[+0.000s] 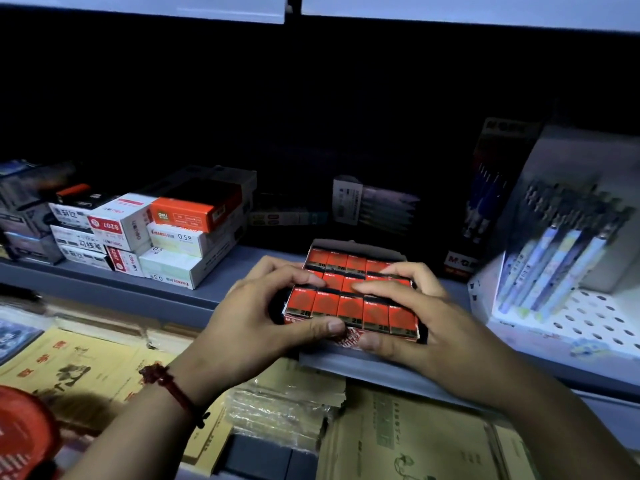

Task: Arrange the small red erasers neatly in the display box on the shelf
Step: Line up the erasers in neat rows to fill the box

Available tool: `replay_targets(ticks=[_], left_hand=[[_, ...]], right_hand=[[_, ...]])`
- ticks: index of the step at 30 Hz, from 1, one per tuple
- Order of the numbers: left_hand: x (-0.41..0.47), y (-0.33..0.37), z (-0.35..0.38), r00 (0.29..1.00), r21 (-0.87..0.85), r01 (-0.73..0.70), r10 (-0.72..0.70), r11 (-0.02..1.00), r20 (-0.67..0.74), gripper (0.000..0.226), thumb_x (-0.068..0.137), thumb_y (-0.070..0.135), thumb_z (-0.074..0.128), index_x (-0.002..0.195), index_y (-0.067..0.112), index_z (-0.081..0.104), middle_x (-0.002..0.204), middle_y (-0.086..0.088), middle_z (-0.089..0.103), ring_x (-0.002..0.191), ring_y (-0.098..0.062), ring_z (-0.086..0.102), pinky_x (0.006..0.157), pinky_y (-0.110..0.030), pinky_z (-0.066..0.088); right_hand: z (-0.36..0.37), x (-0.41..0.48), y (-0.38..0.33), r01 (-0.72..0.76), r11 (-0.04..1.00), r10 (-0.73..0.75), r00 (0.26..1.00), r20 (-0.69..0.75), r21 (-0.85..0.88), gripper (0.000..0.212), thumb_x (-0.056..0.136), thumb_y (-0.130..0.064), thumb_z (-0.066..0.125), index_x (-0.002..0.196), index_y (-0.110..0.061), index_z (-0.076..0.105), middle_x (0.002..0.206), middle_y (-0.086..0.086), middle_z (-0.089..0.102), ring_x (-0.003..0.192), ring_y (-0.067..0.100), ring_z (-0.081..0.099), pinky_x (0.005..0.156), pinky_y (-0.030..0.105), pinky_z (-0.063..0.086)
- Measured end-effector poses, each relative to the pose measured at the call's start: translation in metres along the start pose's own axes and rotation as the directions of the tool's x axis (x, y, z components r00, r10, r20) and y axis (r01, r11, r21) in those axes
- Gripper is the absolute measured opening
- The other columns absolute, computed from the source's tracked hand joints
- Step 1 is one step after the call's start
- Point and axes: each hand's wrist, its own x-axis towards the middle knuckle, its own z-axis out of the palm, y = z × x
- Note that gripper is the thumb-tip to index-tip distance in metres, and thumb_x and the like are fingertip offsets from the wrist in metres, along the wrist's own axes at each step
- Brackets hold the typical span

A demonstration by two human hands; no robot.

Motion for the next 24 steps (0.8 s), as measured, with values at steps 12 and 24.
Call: replay_targets(ticks=[12,24], left_hand=[[0.0002,0.0012,0.0014,1.000,-0.003,0.015,-0.015,1.000,-0.015,0.062,0.052,0.066,0.088,0.105,0.037,0.073,0.112,0.018,0.059,0.104,-0.012,0.070,0.086,-0.044,0.061],[0.0036,0.0034,-0.0021,0.999,0.011,0.037,-0.037,0.999,0.040,0.064,0.052,0.066,0.088,0.109,0.040,0.073,0.111,0.016,0.057,0.106,-0.013,0.068,0.091,-0.040,0.060]], right_hand=[[0.0033,0.0033,0.0032,0.022,0.998,-0.019,0.998,-0.056,0.054,0.060,0.072,-0.069,0.070,0.129,-0.058,0.056,0.136,-0.037,0.031,0.126,-0.016,0.040,0.094,0.004,0.042],[0.0033,0.0036,0.0012,0.015,0.997,-0.011,0.999,-0.052,0.077,0.065,0.074,-0.065,0.070,0.136,-0.053,0.054,0.135,-0.037,0.032,0.126,-0.018,0.040,0.091,0.000,0.039]])
